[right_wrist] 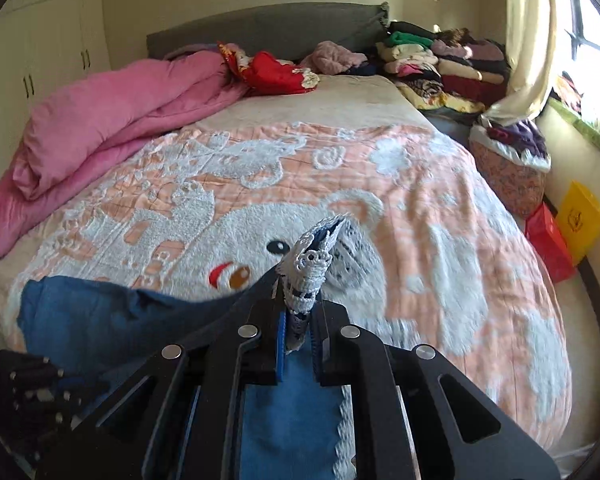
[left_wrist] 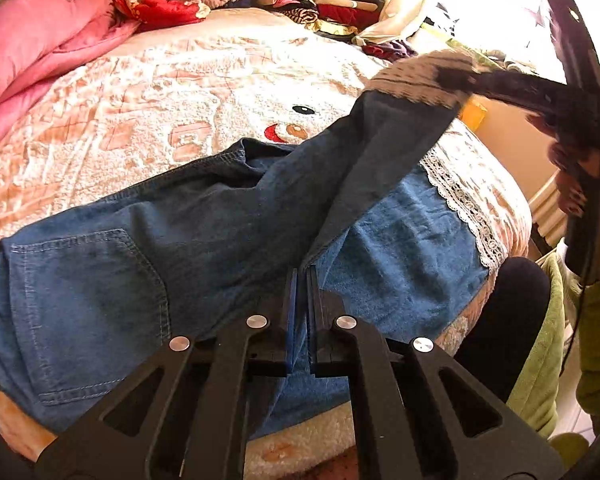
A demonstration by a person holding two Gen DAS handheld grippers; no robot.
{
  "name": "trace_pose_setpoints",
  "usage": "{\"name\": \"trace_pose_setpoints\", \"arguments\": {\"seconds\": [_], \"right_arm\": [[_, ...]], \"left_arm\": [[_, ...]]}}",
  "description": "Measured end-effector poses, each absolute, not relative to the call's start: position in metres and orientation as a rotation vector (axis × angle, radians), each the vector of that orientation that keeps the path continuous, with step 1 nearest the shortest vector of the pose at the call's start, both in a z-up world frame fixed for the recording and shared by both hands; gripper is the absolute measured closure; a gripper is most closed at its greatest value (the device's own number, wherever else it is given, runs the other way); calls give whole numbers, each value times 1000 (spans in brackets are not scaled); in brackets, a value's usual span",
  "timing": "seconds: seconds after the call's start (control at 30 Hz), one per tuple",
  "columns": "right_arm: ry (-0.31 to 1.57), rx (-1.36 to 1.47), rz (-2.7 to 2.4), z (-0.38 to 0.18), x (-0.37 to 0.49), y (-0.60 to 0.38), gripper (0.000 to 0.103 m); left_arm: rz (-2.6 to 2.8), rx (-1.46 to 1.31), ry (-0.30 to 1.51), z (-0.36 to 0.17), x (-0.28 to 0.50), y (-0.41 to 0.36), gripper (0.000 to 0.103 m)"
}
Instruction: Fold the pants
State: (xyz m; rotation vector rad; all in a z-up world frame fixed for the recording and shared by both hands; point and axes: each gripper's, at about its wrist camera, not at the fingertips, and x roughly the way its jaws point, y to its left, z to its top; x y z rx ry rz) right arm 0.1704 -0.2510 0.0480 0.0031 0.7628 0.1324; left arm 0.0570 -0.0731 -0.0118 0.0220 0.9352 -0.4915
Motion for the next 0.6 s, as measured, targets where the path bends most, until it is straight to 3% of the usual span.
{"name": "trace_pose_setpoints", "arguments": {"seconds": [0.6], "right_arm": [[888, 177, 69, -8, 80, -306, 94]], "left_arm": [[-539, 134, 969, -24, 36, -93, 103]]}}
